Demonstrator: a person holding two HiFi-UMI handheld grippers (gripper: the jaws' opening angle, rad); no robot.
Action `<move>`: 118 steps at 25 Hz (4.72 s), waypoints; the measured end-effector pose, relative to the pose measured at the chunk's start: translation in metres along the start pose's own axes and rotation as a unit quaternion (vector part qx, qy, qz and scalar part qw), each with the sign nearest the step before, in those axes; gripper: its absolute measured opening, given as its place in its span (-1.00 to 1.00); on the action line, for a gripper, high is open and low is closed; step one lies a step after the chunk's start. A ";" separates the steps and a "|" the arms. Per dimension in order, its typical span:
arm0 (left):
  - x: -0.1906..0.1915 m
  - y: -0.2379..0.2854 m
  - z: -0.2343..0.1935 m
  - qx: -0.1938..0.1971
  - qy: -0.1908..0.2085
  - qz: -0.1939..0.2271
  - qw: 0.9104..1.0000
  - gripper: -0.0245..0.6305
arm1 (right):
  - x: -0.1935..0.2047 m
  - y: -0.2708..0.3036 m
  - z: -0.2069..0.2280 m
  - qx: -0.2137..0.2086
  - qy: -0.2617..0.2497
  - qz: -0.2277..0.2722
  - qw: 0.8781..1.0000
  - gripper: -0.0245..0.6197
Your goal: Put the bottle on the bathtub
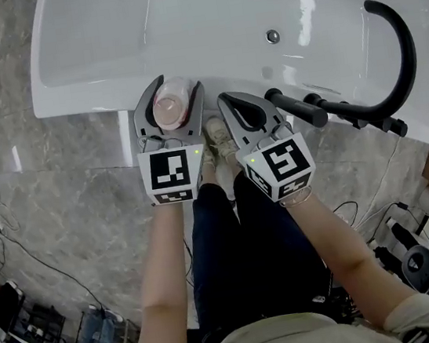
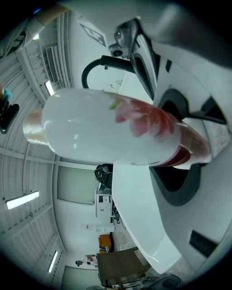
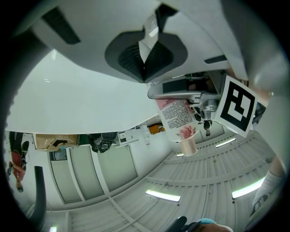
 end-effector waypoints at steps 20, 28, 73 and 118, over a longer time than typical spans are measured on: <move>-0.020 -0.058 0.010 0.013 -0.096 -0.062 0.993 0.04 | -0.043 -0.043 -0.025 -0.036 0.002 -0.018 0.999 -0.93; -0.056 -0.114 0.021 0.014 -0.094 -0.038 0.995 -0.28 | -0.078 -0.067 -0.040 -0.058 0.005 -0.001 0.998 -0.93; -0.199 -0.244 0.071 0.022 -0.144 0.048 0.988 -0.90 | -0.226 -0.198 -0.111 -0.162 -0.024 0.129 0.978 -0.93; -0.184 -0.245 0.083 0.021 -0.121 0.008 0.992 -0.91 | -0.199 -0.195 -0.118 -0.180 -0.035 0.063 0.981 -0.93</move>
Point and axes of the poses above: the fingertips, and each gripper's own axes: y forward along the fingers, z to its right, x out of its underside, the point moved 10 cm from there along -y, backward along the fingers, and after that the axes turned 6 degrees about x, right-handed, at the moved point
